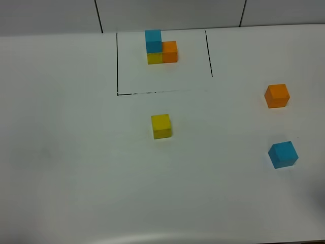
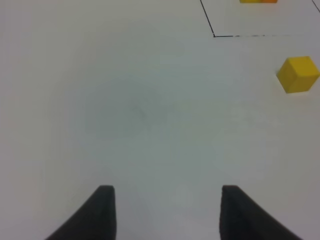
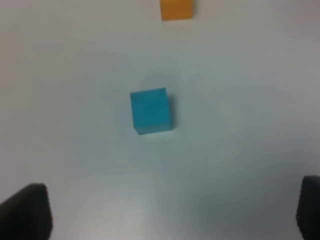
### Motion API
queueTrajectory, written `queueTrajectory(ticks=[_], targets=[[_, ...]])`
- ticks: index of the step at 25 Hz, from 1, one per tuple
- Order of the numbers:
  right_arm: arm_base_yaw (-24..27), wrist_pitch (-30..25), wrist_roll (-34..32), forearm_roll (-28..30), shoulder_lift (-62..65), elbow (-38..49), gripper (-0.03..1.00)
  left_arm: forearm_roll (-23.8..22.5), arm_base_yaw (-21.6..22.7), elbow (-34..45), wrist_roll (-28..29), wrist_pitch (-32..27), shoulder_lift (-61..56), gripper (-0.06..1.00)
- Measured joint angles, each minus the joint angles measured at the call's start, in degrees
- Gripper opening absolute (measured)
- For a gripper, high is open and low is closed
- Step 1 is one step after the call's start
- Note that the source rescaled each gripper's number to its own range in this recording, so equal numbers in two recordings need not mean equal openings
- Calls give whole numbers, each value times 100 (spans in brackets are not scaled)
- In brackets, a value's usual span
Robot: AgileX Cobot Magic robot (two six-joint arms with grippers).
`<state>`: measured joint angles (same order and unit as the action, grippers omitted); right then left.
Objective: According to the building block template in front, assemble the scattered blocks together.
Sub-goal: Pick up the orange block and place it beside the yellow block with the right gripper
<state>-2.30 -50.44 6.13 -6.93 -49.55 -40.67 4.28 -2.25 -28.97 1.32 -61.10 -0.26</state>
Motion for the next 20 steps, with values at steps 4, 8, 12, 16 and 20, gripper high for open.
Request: queueTrajectory(ticks=[4, 8, 12, 16, 20], targets=[[-188, 399, 247, 78, -1818, -751, 100, 0, 0, 0, 0, 0, 0, 7], [-510, 766, 293, 184, -3143, -1560, 100, 0, 0, 0, -4, 0, 0, 7], [-660, 825, 306, 261, -4287, -2380, 100, 0, 0, 0, -4, 0, 0, 7], [-660, 832, 306, 305, -5209, -3109, 100, 0, 0, 0, -4, 0, 0, 7], [-660, 821, 306, 310, -5944, -3750, 100, 0, 0, 0, -4, 0, 0, 7]])
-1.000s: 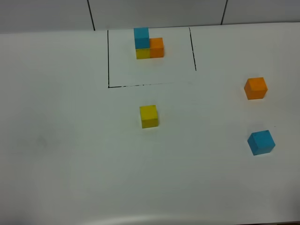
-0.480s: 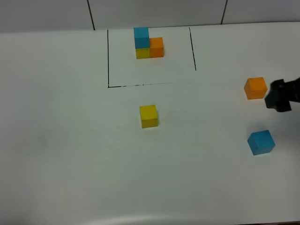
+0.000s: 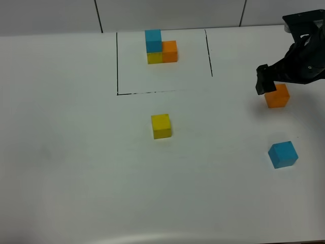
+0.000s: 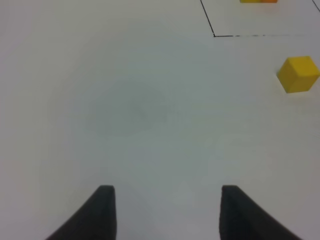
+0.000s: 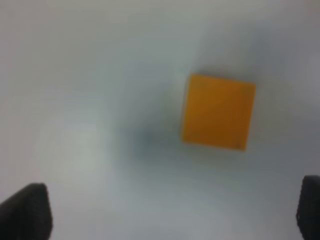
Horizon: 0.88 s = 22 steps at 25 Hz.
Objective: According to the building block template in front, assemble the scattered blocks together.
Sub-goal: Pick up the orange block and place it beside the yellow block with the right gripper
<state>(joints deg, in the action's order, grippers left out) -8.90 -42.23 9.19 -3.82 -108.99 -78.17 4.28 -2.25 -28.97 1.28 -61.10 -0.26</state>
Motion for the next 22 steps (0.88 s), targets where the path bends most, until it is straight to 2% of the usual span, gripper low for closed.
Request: queueTrajectory(ticks=[4, 9, 13, 15, 17, 18, 20, 22], targets=[[54, -42, 0, 2, -538, -454, 98, 0, 0, 0, 0, 0, 0, 7], [232, -73, 0, 2, -887, -579, 95, 0, 0, 0, 0, 0, 0, 7], [279, -85, 0, 2, -1070, -579, 87, 0, 0, 0, 0, 0, 0, 7], [284, -85, 0, 2, -1137, -579, 79, 0, 0, 0, 0, 0, 0, 7], [284, -85, 0, 2, -1165, -579, 67, 0, 0, 0, 0, 0, 0, 7], [284, -85, 0, 2, -1187, -579, 58, 0, 0, 0, 0, 0, 0, 7], [284, -78, 0, 2, -1214, -590, 33, 0, 0, 0, 0, 0, 0, 7], [284, -79, 0, 2, -1221, -590, 0, 0, 0, 0, 0, 0, 0, 7]])
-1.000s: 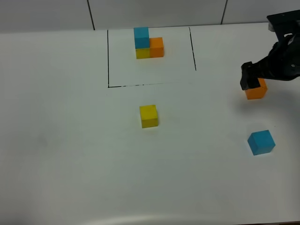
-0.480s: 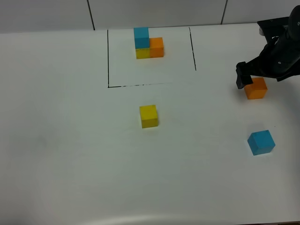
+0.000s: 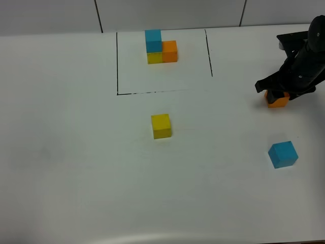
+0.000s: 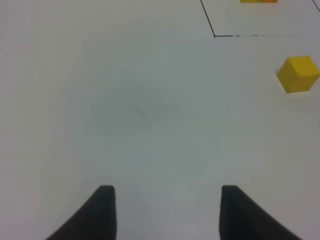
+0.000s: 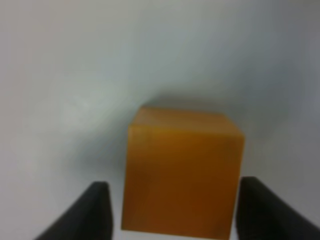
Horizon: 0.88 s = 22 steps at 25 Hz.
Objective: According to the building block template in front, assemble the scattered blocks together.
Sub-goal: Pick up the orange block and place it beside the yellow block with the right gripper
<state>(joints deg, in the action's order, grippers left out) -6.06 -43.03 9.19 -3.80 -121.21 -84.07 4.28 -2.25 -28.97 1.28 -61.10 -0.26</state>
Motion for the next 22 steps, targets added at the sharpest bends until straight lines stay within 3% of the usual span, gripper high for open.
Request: queueTrajectory(ticks=[5, 8, 16, 22], targets=[[0, -30, 45, 0, 21, -35, 2, 0, 0, 0, 0, 0, 0, 7], [-22, -253, 400, 27, 178, -35, 2, 0, 0, 0, 0, 0, 0, 7], [-661, -1419, 2703, 196, 625, -36, 2, 0, 0, 0, 0, 0, 0, 7], [-1786, -1694, 4115, 565, 649, -47, 2, 0, 0, 0, 5, 0, 0, 7]])
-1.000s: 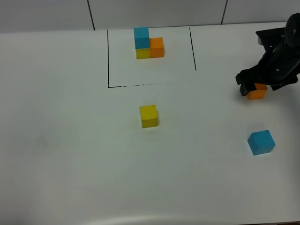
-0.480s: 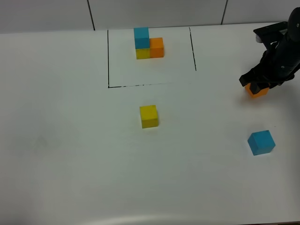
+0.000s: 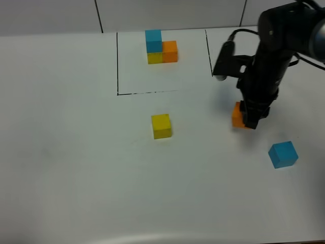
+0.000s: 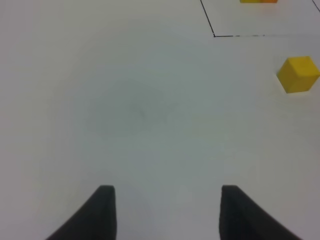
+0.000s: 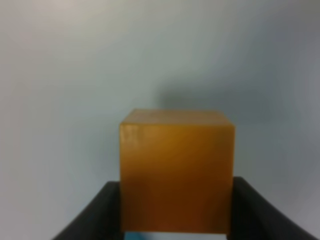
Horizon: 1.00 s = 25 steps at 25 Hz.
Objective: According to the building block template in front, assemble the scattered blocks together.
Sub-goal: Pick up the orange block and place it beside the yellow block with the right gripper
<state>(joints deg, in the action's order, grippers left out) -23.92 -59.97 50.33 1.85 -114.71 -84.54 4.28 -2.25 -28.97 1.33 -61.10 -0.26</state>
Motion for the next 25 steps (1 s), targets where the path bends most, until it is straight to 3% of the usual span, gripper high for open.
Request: queueTrajectory(ticks=[13, 25], targets=[[-868, 349, 1107, 49, -509, -455, 2, 0, 0, 0, -4, 0, 0, 7], [-955, 435, 1712, -628, -1008, -1008, 2, 0, 0, 0, -4, 0, 0, 7]])
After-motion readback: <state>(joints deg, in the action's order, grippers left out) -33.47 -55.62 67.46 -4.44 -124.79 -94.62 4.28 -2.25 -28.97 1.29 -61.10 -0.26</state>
